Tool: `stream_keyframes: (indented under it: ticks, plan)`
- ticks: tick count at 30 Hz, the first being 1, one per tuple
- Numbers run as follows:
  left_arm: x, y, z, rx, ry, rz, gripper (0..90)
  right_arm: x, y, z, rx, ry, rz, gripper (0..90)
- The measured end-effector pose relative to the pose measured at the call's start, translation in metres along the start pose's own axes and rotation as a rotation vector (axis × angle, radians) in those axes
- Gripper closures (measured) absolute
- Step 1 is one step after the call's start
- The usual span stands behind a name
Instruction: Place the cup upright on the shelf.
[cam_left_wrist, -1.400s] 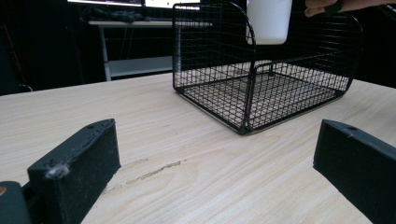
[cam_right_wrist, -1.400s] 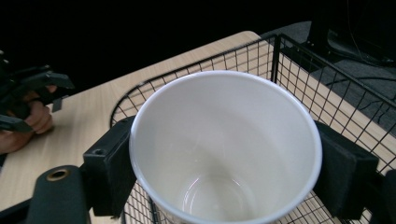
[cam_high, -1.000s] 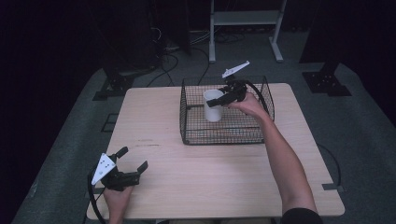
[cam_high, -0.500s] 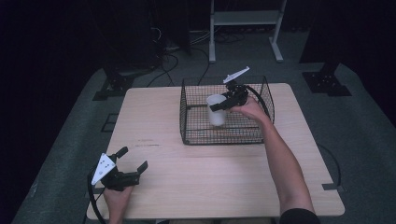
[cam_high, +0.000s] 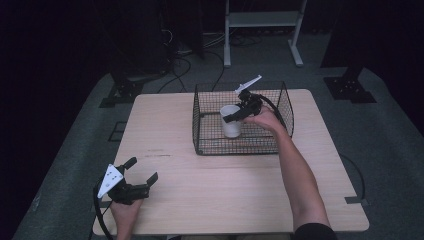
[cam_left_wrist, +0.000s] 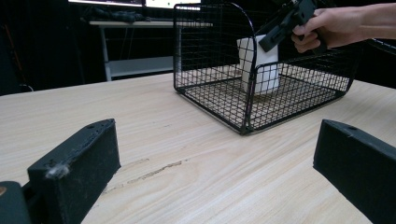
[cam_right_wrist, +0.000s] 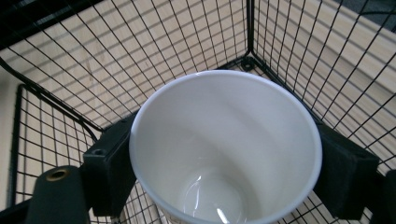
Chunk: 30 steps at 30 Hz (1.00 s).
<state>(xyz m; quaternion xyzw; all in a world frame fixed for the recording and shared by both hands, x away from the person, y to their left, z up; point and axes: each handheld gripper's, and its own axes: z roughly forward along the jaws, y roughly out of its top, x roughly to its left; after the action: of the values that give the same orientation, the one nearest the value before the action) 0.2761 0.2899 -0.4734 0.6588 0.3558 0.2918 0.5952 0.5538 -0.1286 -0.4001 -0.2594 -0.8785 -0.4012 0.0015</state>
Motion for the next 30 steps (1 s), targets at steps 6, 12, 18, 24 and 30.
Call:
stream_keyframes:
  ticks: [6,12,18,24,30]
  plan:
    - [0.000,0.000,0.000,0.000,0.000,0.001,0.0,0.001,0.000,0.001,0.004,-0.022,-0.018,18.2]
    - [0.000,0.000,0.000,0.000,0.000,0.000,0.0,0.004,0.000,0.000,0.017,-0.026,-0.034,17.7]
    - [0.000,0.000,0.000,0.001,0.000,0.000,0.0,0.008,0.001,-0.002,0.023,-0.036,-0.049,17.4]
    - [0.000,0.000,0.000,0.001,-0.001,0.001,0.0,0.009,0.000,-0.002,0.028,-0.035,-0.058,17.2]
    - [0.000,0.000,0.000,0.002,0.000,0.001,0.0,0.013,0.001,-0.002,0.031,-0.035,-0.066,15.0]
